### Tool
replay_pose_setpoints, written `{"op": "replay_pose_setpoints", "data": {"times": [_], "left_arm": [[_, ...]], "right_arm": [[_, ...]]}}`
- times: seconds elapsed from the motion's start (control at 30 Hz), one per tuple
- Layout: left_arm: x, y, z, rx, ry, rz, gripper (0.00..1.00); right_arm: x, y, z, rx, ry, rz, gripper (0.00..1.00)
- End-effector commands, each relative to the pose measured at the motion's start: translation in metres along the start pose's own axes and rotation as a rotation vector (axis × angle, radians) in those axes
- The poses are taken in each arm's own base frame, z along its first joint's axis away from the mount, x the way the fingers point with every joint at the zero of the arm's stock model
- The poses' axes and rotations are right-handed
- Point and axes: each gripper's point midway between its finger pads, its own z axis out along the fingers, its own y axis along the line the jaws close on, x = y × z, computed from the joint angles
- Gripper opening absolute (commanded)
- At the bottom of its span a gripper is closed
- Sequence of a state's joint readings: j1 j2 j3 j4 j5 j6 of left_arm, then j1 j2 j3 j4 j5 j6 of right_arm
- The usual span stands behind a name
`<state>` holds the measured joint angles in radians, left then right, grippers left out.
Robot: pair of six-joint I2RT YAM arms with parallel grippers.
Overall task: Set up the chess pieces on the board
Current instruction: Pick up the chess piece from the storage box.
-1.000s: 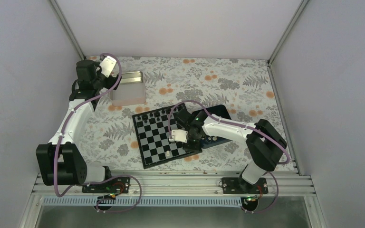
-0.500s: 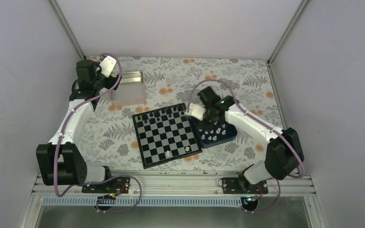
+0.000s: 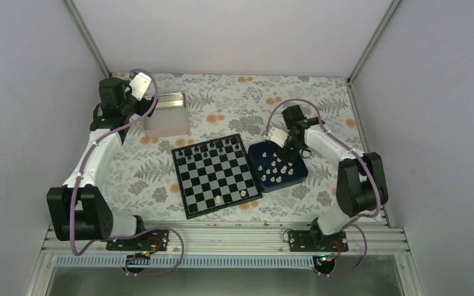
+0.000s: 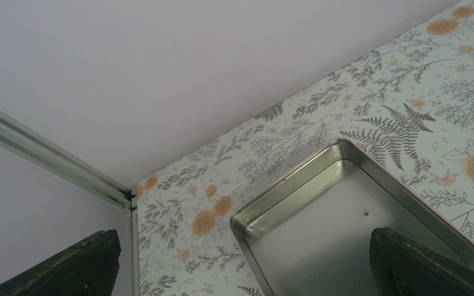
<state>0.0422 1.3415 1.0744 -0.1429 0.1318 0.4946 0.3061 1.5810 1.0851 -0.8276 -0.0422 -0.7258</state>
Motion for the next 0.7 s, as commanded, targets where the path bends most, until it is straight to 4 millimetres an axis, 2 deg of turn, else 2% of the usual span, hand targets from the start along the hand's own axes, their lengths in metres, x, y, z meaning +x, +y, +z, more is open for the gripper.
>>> {"op": "replay_pose_setpoints", "data": {"times": [0.0,0.13,0.2,0.67], "left_arm": [[-0.004,0.005,-0.001,-0.020,-0.021,0.013,1.00],[-0.003,0.005,0.000,-0.021,-0.019,0.015,1.00],[-0.002,0.005,0.000,-0.022,-0.018,0.014,1.00],[-0.001,0.005,0.000,-0.020,-0.017,0.010,1.00]], "right_arm": [[-0.006,-0.002,0.015,-0.019,-0.012,-0.030,0.40],[-0.009,-0.007,0.019,-0.019,-0.016,-0.026,0.35],[-0.007,-0.006,0.029,-0.039,0.007,-0.024,0.34],[-0.005,-0.009,0.038,-0.048,0.012,-0.015,0.33]]}}
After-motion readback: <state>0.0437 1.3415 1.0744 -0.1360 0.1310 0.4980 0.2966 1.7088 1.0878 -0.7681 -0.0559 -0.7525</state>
